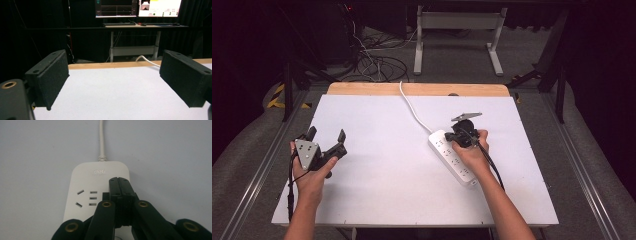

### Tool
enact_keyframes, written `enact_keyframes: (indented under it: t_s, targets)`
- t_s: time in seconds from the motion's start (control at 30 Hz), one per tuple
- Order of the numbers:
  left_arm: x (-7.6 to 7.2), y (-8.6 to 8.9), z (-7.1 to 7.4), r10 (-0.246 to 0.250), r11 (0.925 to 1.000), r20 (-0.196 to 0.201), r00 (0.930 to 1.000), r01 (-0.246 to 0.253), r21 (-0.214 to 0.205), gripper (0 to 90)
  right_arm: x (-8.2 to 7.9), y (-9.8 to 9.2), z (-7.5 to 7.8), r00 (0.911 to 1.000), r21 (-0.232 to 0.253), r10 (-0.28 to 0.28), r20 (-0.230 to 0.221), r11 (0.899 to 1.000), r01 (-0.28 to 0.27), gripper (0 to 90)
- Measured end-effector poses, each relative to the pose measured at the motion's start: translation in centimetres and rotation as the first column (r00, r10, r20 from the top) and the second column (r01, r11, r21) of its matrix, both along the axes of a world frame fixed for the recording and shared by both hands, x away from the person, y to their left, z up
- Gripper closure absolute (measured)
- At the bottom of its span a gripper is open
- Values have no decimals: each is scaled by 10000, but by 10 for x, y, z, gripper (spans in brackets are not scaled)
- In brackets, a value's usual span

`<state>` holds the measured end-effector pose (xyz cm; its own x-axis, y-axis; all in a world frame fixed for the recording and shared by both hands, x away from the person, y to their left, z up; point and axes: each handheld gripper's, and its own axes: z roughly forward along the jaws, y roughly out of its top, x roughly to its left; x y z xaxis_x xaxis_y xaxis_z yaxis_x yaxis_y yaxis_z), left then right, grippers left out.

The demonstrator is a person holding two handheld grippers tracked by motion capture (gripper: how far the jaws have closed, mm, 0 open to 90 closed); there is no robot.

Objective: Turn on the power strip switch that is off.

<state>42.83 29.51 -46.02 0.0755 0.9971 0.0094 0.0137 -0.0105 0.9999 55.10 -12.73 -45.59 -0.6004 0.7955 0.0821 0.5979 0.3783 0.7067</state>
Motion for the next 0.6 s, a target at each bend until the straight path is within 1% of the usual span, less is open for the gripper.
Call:
enact_keyframes:
  t_s: [0.23, 0.4, 0.47, 0.6]
  targets:
    - [0, 0, 0, -19, 10000, -5, 10000, 19, 47, 91, 0, 0, 0, 10000, -46, -10, -20, 10000, 10, 900]
    - [0, -1, 0, -23, 10000, -6, 10000, 23, 52, 91, 1, 0, 0, 9999, 51, -48, -102, 10000, 49, 900]
    - [0, -1, 0, -51, 10000, -28, 10000, 51, 2, 91, 0, 0, 0, 10000, -11, -49, -53, 10000, 49, 900]
    - [0, -1, 0, -68, 10000, -32, 10000, 68, 36, 92, 0, 1, 0, 10000, -79, -68, -10, 9999, 68, 900]
